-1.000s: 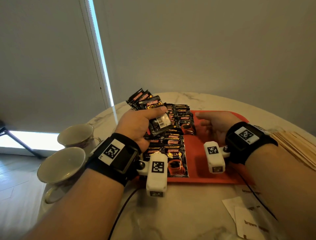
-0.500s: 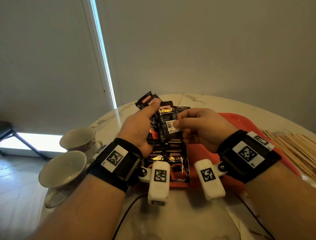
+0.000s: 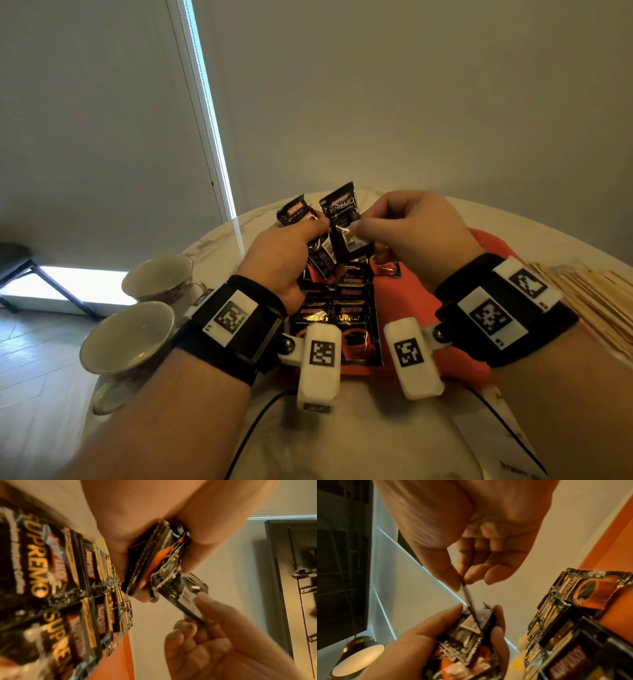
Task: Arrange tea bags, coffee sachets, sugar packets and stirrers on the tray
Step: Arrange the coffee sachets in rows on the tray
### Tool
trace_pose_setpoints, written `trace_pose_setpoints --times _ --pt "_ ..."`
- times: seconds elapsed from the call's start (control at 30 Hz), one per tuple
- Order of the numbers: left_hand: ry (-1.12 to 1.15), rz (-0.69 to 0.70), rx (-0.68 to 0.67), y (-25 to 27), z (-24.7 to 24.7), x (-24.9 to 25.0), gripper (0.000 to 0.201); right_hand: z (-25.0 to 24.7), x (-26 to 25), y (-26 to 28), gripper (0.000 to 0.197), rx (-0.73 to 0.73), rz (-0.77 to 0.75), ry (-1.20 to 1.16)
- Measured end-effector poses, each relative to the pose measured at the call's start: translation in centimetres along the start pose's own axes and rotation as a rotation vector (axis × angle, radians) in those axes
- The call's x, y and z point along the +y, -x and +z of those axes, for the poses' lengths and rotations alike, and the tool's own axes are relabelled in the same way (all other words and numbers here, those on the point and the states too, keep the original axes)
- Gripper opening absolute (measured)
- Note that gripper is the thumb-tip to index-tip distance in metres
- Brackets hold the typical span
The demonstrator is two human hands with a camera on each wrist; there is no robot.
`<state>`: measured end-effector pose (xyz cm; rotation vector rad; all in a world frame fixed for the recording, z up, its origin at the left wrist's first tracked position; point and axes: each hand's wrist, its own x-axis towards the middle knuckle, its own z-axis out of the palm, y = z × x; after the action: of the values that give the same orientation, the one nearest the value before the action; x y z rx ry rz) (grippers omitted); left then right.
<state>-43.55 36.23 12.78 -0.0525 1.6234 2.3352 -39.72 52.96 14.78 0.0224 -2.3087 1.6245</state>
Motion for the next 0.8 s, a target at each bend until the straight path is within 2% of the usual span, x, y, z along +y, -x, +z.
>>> trace_pose_setpoints --times 0.13,0.23,0.4,0.47,0.57,0.6,0.73,0.8 --pt "-0.051 0.048 -0.042 0.2 0.1 -0.2 0.022 0.5 -0.8 0.7 0.017 -0.123 -0.104 0.025" --pt "-0.028 -0.008 -0.086 0.2 0.2 -0.5 0.028 1.1 -0.5 0.7 0.021 -0.183 -0.065 -0.008" --pt "0.036 -0.07 -0.206 0.1 0.0 -0.3 0.073 0.7 -0.2 0.3 0.016 -0.197 0.048 -0.073" --pt "0.0 -0.029 -0.25 0.4 -0.1 -0.3 0.065 0.4 -0.1 0.0 0.025 -0.165 0.061 -0.125" --pt "-0.1 0.051 -0.256 0.5 -0.3 -0.7 0.054 0.0 0.4 -0.5 0.054 -0.125 0.12 -0.188" --pt "-0.101 0.065 -0.258 0.5 -0.4 -0.7 0.053 -0.2 0.4 -0.5 0.059 -0.132 0.153 -0.237" --pt "-0.18 0.11 -0.287 0.4 -0.9 -0.6 0.037 -0.6 0.3 -0.8 0.041 -0.171 0.225 -0.467" --pt "-0.213 0.115 -0.29 0.5 -0.7 -0.6 0.028 -0.7 0.6 -1.0 0.046 -0.148 0.237 -0.473"
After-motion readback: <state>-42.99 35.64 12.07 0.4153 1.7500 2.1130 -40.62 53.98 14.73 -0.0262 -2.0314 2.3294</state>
